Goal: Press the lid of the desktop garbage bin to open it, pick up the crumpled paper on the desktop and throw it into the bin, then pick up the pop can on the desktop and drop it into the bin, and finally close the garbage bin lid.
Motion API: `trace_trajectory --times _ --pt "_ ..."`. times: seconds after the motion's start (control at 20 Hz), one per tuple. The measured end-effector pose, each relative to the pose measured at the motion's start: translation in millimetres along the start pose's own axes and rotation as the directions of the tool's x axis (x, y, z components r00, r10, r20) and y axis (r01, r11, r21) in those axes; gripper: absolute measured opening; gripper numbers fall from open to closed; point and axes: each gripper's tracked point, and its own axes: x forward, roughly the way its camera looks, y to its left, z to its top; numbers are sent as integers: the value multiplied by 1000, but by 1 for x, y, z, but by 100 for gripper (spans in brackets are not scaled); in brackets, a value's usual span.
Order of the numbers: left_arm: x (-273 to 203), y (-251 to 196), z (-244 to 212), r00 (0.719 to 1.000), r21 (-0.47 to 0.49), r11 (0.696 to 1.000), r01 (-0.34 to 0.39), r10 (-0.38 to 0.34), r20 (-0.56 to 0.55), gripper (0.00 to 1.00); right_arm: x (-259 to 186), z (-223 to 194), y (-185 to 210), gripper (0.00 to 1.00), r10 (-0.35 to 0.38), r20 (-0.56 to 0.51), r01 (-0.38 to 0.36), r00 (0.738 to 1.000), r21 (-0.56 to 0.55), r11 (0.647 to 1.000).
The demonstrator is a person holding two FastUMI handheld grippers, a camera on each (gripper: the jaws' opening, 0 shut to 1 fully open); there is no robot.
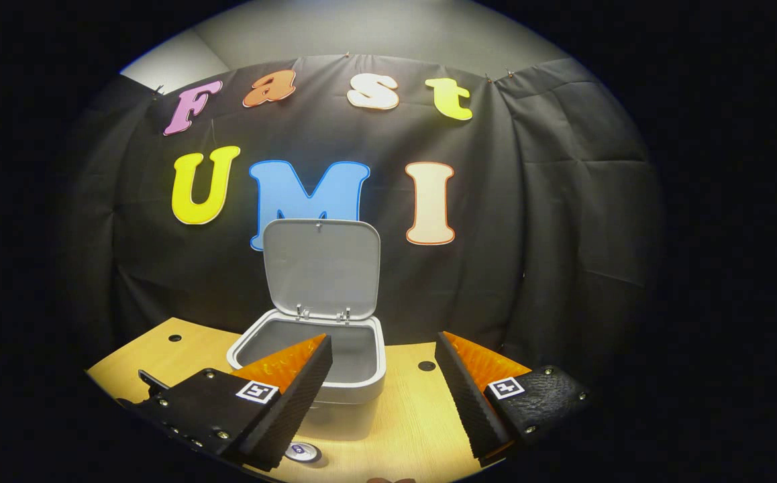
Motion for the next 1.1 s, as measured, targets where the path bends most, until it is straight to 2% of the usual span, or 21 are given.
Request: trace_trajectory --times 0.3,0.55,0.65,0.9,0.95,1.05,1.1 --pt "-1 7 13 1000 -8 1000 -22 22 19 48 0 -4 1 98 9 -6 -9 1000 -12 1000" --pt "-12 14 53 995 -32 999 -30 32 93 46 -1 -5 3 98 18 -4 -18 1000 -7 1000" --pt "-18 13 68 992 -23 999 -26 29 123 48 0 -5 5 98 22 0 -22 1000 -3 1000" --pt "-35 4 118 978 -29 1000 -2 8 209 44 -1 -8 3 98 23 2 -23 1000 15 1000" --pt "-40 2 130 974 -35 999 6 2 228 48 0 -8 2 98 23 4 -23 1000 19 1000" --pt "-49 -3 160 961 -50 998 22 -7 275 43 -1 -9 1 98 21 6 -21 1000 25 999" --pt "-55 -4 175 954 -55 998 29 -11 301 48 0 -9 1 98 20 7 -21 1000 30 999"
